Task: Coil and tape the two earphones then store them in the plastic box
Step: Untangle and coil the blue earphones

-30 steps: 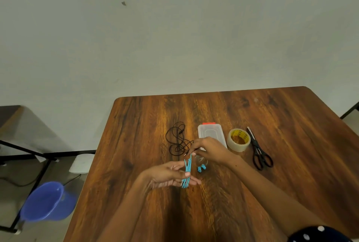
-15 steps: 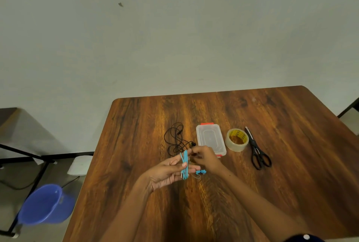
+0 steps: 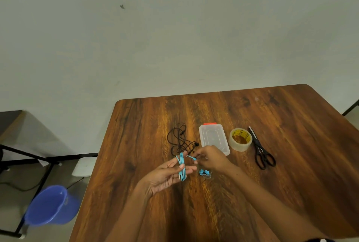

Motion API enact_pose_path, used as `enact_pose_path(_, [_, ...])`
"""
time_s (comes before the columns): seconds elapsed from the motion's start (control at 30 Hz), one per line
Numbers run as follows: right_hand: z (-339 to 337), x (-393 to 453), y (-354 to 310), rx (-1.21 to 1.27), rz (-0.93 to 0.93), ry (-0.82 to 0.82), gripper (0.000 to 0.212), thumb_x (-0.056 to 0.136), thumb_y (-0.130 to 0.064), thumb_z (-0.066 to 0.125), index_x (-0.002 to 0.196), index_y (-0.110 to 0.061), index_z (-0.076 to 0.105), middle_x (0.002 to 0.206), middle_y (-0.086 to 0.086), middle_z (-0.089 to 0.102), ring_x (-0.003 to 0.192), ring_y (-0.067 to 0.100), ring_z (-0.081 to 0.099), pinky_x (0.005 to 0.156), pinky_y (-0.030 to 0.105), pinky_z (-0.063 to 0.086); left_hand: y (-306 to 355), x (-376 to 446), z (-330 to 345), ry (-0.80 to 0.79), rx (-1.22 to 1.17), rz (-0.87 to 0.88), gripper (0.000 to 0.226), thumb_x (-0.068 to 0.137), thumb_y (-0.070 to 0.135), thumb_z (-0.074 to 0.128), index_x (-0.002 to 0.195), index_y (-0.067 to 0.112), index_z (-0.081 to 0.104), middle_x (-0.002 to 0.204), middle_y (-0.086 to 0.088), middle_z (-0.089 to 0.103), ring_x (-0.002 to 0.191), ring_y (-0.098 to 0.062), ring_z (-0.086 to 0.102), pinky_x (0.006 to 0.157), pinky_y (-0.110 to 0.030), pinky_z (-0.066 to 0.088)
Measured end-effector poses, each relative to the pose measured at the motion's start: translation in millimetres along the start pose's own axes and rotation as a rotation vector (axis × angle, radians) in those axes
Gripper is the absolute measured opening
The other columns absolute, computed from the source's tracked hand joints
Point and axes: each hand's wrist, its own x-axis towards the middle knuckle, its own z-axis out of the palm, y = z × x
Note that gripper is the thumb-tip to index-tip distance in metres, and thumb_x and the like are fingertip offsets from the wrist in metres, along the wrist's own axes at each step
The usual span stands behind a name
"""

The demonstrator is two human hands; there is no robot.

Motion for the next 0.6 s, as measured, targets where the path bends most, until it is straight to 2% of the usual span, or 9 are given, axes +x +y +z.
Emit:
enact_pose_path(0.07, [4, -1, -2, -0.076, -0.007, -0.024, 0.028, 0.085, -0.015, 0.067, 0.113, -0.014, 0.066, 0.109, 0.003, 0.070, 0.097, 0.017, 0.066, 0.078, 0.025, 0.054, 1, 3, 1, 0.013, -0.033, 0.014, 0.051, 0.086, 0.004, 0.052, 0.133, 0.018, 0.040, 0.116, -0.024, 0.065, 0.095, -0.018, 0.071, 0.079, -0.025, 0.057])
enact_pose_path(0.13, [9, -3, -3, -0.147, -0.045, -0.046, 0.029, 0.086, -0.015, 0.065, 0.114, -0.016, 0.062, 0.108, 0.003, 0.070, 0.094, 0.019, 0.066, 0.076, 0.030, 0.056, 1, 7, 4, 0.027, -0.047, 0.035, 0.053, 0.085, 0.003, 0.052, 0.135, 0.017, 0.038, 0.117, -0.025, 0.064, 0.097, -0.019, 0.070, 0.078, -0.025, 0.058])
enact_pose_path(0.23, [19, -7, 0, -0.136, -0.058, -0.046, 0.025, 0.089, -0.015, 0.058, 0.114, -0.014, 0.060, 0.102, 0.003, 0.070, 0.087, 0.020, 0.066, 0.073, 0.036, 0.055, 1, 12, 6, 0.072, -0.015, 0.051, 0.066, 0.085, 0.004, 0.055, 0.143, 0.014, 0.026, 0.119, -0.025, 0.063, 0.103, -0.020, 0.068, 0.079, -0.026, 0.058])
enact_pose_path(0.33, [27, -11, -2, -0.091, -0.042, -0.040, 0.010, 0.088, -0.018, 0.058, 0.096, -0.014, 0.060, 0.088, 0.001, 0.068, 0.076, 0.016, 0.063, 0.067, 0.036, 0.053, -2, 14, 5, 0.113, -0.002, 0.045, 0.074, 0.084, 0.005, 0.057, 0.147, 0.015, 0.020, 0.120, -0.025, 0.063, 0.107, -0.022, 0.066, 0.077, -0.026, 0.058])
enact_pose_path(0.37, [27, -12, -2, -0.069, -0.037, -0.044, 0.003, 0.087, -0.018, 0.058, 0.089, -0.016, 0.058, 0.080, -0.002, 0.065, 0.070, 0.013, 0.061, 0.063, 0.035, 0.052, -4, 15, 5, 0.124, -0.005, 0.048, 0.075, 0.083, 0.005, 0.058, 0.147, 0.015, 0.019, 0.120, -0.024, 0.063, 0.107, -0.022, 0.066, 0.076, -0.026, 0.058])
enact_pose_path(0.43, [26, -13, -4, -0.037, -0.019, -0.033, 0.006, 0.085, -0.020, 0.059, 0.080, -0.021, 0.056, 0.071, -0.007, 0.059, 0.061, 0.008, 0.056, 0.055, 0.027, 0.046, -7, 17, 3, 0.142, -0.011, 0.057, 0.076, 0.083, 0.006, 0.059, 0.147, 0.015, 0.019, 0.119, -0.024, 0.063, 0.105, -0.022, 0.067, 0.076, -0.026, 0.058])
enact_pose_path(0.6, [22, -19, -4, -0.032, -0.008, 0.035, 0.013, 0.087, -0.030, 0.064, 0.082, -0.018, 0.065, 0.075, -0.006, 0.063, 0.064, 0.006, 0.057, 0.055, 0.016, 0.040, -4, 14, -1, 0.117, -0.020, 0.056, 0.071, 0.084, 0.004, 0.058, 0.146, 0.013, 0.023, 0.122, -0.026, 0.061, 0.105, -0.023, 0.067, 0.077, -0.027, 0.058])
